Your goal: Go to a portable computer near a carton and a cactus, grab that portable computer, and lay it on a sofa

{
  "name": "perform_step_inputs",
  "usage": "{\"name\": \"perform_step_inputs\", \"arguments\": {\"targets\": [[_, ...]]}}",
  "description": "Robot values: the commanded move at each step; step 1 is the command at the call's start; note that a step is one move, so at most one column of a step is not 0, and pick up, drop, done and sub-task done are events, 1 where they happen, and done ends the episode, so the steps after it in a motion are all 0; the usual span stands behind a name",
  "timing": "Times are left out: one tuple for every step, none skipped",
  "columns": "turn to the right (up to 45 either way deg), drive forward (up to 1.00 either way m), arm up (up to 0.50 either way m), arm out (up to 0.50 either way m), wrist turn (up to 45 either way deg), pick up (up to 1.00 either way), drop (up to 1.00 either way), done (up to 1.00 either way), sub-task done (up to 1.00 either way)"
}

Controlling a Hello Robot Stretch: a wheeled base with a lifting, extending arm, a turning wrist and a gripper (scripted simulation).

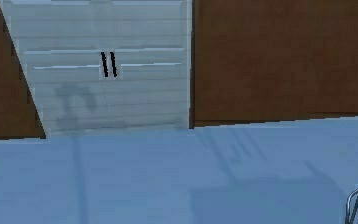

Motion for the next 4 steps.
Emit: {"name": "perform_step_inputs", "arguments": {"targets": [[0.0,0.0,0.1,0.0,0.0,0.0,0.0,0.0,0.0],[0.0,0.0,0.04,0.0,0.0,0.0,0.0,0.0,0.0],[0.0,0.0,0.0,0.0,-45.0,0.0,0.0,0.0,0.0],[0.0,0.0,0.0,0.0,-45.0,0.0,0.0,0.0,0.0]]}}
